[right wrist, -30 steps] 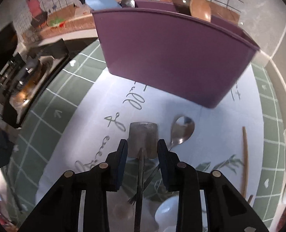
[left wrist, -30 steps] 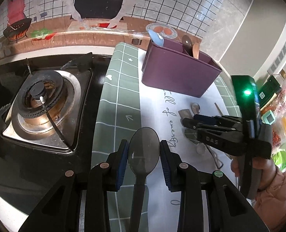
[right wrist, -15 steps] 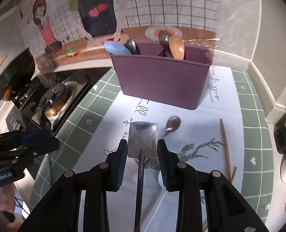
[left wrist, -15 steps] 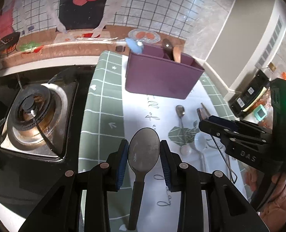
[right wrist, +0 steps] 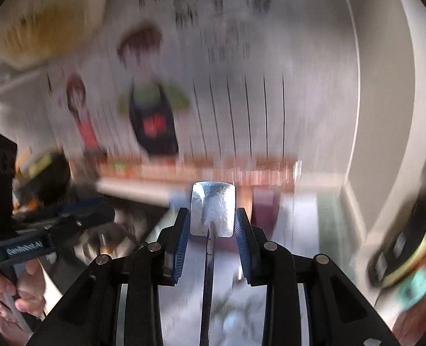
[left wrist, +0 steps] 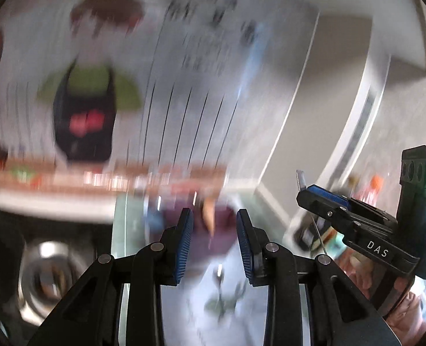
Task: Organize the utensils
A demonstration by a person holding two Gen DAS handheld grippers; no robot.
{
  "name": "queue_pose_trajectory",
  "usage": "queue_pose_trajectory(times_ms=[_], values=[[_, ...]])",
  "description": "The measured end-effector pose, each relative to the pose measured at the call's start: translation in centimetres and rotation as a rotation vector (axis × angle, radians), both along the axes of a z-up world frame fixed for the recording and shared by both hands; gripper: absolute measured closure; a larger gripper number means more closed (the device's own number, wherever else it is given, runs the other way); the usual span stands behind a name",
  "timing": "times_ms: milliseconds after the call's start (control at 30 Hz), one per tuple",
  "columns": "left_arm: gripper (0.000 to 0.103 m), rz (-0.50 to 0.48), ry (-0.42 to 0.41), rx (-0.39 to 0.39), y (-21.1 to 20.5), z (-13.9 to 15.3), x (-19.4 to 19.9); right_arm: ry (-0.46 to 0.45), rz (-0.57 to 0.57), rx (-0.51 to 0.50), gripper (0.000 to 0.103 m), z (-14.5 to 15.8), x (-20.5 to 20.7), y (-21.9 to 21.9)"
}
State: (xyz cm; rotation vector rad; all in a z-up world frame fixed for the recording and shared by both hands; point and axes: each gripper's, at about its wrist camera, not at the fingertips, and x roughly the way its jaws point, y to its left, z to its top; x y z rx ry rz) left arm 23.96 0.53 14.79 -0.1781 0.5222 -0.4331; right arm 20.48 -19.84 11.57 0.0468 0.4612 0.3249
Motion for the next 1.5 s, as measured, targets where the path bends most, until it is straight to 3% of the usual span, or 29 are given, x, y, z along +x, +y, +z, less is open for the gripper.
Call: queue_pose_trajectory(times_ms=[133, 267, 367, 433, 533, 633, 733, 900, 1267, 1367, 1433, 1500], values=[[0.071, 0.021, -0.097, -0.003, -1.3, 3.9, 3.4, -0.155, -0.021, -0.023, 0.074, 5.5, 2.2, -0.1], [0.071, 0.024, -0.090, -0.001, -2.2, 4.2, 6.9, -0.179, -0.024, -0.033, 0.074, 6.5, 5.4, -0.1], [0.071, -0.010, -0.025, 0.037, -2.4, 1.8, 8.2, -0.157, -0.028, -0.038, 0.074, 5.5, 7.1, -0.4], [0.071, -0.039, 0.040, 0.088, -2.4, -0.7, 8.6, -0.131, -0.019, -0.024, 0.084, 4.6, 7.5, -1.0], [0.071, -0.061, 0.184, 0.154, -2.3, -6.2, 8.8, -0.083, -0.012, -0.017, 0.084, 2.8, 7.8, -1.6], [0.071, -0.051, 0.321, 0.127, -1.5, -11.1, 8.6, -0.036, -0.011, -0.035, 0.093, 0.7, 8.1, -1.9], [0.071, -0.031, 0.398, 0.101, -0.7, -14.4, 7.7, 0.012, -0.015, -0.031, 0.093, -0.8, 8.4, -2.4], [0.071, -0.061, 0.457, 0.138, -0.6, -17.6, 4.9, 0.081, -0.046, -0.049, 0.093, -2.6, 8.2, -3.8], [0.070, -0.165, 0.527, 0.239, -2.4, -21.6, -0.3, 0.210, -0.060, -0.105, 0.091, -7.0, 5.3, -3.5], [0.070, -0.167, 0.521, 0.259, -2.7, -21.9, -0.8, 0.248, -0.073, -0.101, 0.081, -8.0, 4.3, -3.7], [0.070, -0.156, 0.522, 0.268, -2.6, -22.1, -0.9, 0.260, -0.092, -0.108, 0.059, -8.6, 3.4, -4.0], [0.070, -0.135, 0.527, 0.278, -2.7, -22.5, -0.8, 0.267, -0.112, -0.123, 0.046, -9.2, 2.6, -4.2]])
